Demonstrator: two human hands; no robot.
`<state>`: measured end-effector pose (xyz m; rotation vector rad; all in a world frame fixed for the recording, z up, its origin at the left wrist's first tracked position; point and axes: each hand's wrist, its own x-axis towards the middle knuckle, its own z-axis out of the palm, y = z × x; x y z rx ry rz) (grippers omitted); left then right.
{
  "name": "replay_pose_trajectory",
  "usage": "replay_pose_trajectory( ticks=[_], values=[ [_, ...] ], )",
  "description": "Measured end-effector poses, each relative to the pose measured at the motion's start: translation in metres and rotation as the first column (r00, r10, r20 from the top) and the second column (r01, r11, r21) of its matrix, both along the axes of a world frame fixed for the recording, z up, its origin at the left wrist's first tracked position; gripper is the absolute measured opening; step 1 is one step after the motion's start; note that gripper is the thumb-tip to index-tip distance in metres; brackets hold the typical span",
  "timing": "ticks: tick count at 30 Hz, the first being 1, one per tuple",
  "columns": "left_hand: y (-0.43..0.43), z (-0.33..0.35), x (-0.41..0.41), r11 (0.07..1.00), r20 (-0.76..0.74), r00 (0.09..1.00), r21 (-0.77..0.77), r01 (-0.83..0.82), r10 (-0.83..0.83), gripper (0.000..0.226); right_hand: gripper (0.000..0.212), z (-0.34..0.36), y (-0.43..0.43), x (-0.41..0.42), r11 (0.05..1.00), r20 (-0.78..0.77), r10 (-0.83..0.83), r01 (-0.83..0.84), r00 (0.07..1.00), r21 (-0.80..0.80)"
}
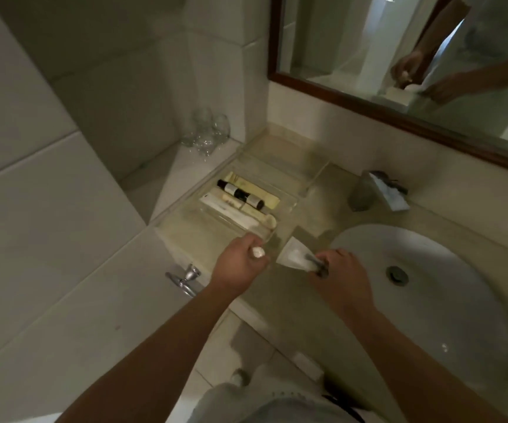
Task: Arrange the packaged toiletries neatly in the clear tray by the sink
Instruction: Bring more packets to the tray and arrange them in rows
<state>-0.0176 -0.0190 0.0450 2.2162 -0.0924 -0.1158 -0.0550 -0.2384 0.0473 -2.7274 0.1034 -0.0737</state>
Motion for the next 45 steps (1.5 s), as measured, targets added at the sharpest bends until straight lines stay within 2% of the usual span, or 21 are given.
replay_pose_trajectory(
  ticks=[4,10,14,19,23,30,35,41,45],
  values=[
    [0.013,-0.002,0.029,0.997,-0.081,0.995,-0.053,0.061,-0.065,0.017,0.025,-0.001,0.008,0.022,0.998,-0.038,-0.045,0.043,0.998,-0.038],
    [0.013,0.001,0.068,0.997,-0.182,0.983,-0.071,-0.007,-0.006,0.012,0.022,-0.011,-0.001,0.063,0.998,-0.058,-0.06,0.061,0.996,0.006],
    [0.014,0.005,0.096,0.998,-0.194,0.98,-0.026,-0.049,0.043,0.015,0.02,-0.023,0.002,0.088,0.99,-0.079,-0.078,0.087,0.994,0.114],
    [0.014,0.004,0.132,0.996,-0.213,0.974,-0.001,-0.086,0.083,0.014,0.026,-0.033,-0.002,0.098,0.976,-0.138,-0.134,0.155,0.981,0.153],
    [0.011,-0.009,0.163,0.989,-0.341,0.936,-0.084,-0.119,0.084,0.02,0.024,-0.04,-0.009,0.107,0.968,-0.183,-0.196,0.22,0.963,0.121],
    [-0.004,-0.037,0.192,0.99,-0.385,0.915,0.118,-0.082,0.122,0.02,0.026,-0.037,-0.009,0.116,0.952,-0.203,-0.284,0.3,0.937,0.055],
    [-0.005,-0.047,0.189,0.962,-0.31,0.937,0.261,-0.078,0.16,0.023,0.029,-0.037,-0.002,0.125,0.937,-0.2,-0.328,0.345,0.923,0.055],
    [-0.004,-0.051,0.184,0.941,-0.251,0.951,0.325,-0.091,0.178,0.022,0.028,-0.036,0.006,0.135,0.938,-0.189,-0.332,0.345,0.924,0.04],
    [-0.004,-0.051,0.186,0.943,-0.276,0.946,0.323,-0.074,0.169,0.02,0.027,-0.033,0.009,0.141,0.934,-0.186,-0.339,0.353,0.922,0.047]
  ],
)
